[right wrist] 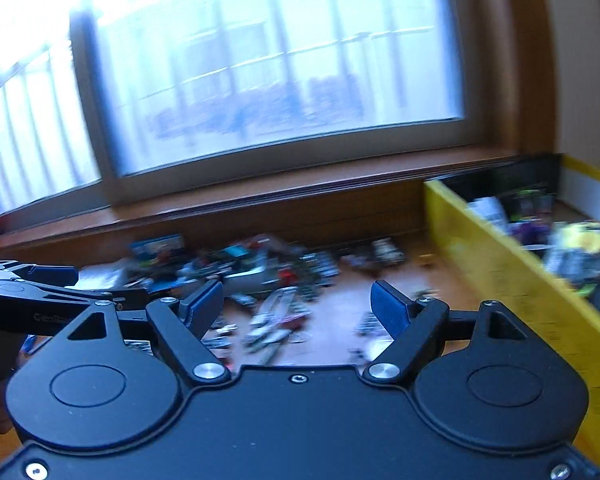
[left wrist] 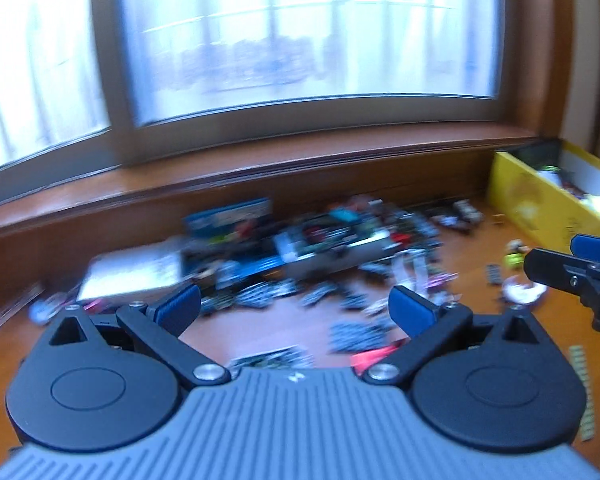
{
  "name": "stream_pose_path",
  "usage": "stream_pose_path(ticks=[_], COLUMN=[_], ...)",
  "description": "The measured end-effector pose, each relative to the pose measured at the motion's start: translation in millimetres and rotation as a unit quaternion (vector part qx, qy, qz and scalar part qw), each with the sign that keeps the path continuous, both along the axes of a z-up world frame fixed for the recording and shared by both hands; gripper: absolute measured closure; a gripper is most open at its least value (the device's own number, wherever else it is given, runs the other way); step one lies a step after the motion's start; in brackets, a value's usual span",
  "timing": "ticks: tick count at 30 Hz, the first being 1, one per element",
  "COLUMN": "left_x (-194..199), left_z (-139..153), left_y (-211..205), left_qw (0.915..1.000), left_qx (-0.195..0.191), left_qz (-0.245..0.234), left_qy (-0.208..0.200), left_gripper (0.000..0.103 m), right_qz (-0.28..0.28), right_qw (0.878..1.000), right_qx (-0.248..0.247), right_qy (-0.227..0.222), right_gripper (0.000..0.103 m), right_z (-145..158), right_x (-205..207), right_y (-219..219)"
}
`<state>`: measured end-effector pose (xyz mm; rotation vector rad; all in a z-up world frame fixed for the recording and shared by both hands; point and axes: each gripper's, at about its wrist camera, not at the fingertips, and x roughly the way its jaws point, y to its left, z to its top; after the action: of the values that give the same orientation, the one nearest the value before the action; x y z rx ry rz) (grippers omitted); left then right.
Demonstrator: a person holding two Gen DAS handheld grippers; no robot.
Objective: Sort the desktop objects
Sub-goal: 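Withdraw both grippers from the yellow box back over the desk, then lower the left gripper onto the white HP box and close it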
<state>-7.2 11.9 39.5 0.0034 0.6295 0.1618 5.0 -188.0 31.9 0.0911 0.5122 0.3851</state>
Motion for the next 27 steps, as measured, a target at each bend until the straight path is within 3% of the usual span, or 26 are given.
stream_pose_path(ticks=[9,17,23,27], left_x=[-27.6,-41.1,-51.2,-45.9], left_z=[-24.0,-40.0,-40.3,-40.6], left_y=[81.0,133.6,160.0,180.9], left_qw=[0.9980,0.9865,0.9850,0.9882], left_qx=[0.001,-0.014,-0.018,-0.023], left_qz=[0.056,0.153,0.163,0.144], left_qy=[0.028,0.057,0.054,0.046], left_gripper=[0.000,0.000,0.000,0.000], right_qz=[0.035,0.111,0.137,0.137], right_qw=[0.999,0.992,0.986,0.987], right_qx=[0.005,-0.002,0.008,-0.006], right_qy=[0.018,0.057,0.095,0.081], right_gripper=[0.019,0.015,0.016,0.015], right_z=[-15.2,-28.4,-42.0,-38.2], right_x=[-5.1,6.0,16.4,12.8], right_y=[77.3,123.5,162.6,180.6])
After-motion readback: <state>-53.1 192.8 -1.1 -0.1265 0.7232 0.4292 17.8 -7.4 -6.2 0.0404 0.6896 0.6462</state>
